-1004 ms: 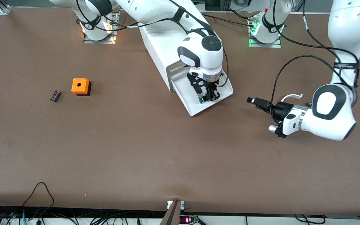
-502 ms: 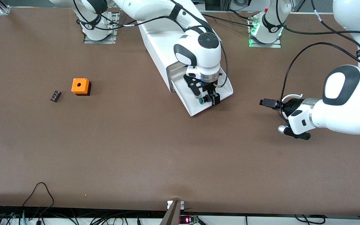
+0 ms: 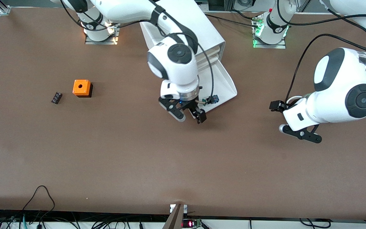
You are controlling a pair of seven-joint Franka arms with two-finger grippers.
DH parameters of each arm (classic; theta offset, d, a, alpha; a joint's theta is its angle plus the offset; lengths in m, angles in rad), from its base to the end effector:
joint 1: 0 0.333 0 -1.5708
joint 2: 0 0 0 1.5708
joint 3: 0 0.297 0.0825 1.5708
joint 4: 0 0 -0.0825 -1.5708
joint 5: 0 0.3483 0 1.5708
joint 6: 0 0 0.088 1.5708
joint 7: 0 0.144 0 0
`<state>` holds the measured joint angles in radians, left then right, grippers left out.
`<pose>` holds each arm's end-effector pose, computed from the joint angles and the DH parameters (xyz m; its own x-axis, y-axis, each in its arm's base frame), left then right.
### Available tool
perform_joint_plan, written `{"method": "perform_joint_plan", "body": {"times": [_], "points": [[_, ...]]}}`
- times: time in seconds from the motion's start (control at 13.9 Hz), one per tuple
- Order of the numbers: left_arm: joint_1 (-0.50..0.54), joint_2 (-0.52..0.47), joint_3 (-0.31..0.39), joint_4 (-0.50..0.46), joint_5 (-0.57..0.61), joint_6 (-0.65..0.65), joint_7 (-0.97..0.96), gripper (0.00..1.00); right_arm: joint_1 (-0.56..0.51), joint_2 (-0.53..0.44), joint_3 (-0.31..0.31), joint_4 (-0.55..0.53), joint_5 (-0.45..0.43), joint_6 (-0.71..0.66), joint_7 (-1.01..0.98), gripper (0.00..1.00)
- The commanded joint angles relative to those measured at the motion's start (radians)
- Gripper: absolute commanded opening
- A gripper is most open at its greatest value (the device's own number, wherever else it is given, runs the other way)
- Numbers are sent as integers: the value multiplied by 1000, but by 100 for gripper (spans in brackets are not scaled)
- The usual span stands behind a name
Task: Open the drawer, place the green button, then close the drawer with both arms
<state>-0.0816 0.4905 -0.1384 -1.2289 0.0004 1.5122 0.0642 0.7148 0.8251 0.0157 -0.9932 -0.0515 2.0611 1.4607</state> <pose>0.6138 -0.1204 0.4294 0.9416 -0.2734 -0.1968 -0.2630 -0.9617 0.0774 0.5658 0.4956 0.3500 0.7465 -0.6622 0.0645 -0.6337 -0.7372 -0.2345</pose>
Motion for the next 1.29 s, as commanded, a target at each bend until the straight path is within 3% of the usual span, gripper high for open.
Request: {"method": "perform_joint_plan", "body": {"times": [0.0,0.29,0.65,1.0,1.22], "points": [[-4,5,5,14,23,16,-50,100,-86,-34,18,-19,62,-21,-230,100],[-23,0,-1,-47,-11,49,-382,98,-211,-61,17,-19,110,-96,-512,100],[-73,-33,-26,-251,-14,277,-625,94,-357,-107,15,-51,127,-186,-859,100],[-75,-61,-136,-588,-2,745,-906,94,-507,-312,12,-324,128,-190,-1175,100],[-121,-55,-139,-697,1,903,-984,94,-569,-437,10,-454,127,-202,-1255,100]]}}
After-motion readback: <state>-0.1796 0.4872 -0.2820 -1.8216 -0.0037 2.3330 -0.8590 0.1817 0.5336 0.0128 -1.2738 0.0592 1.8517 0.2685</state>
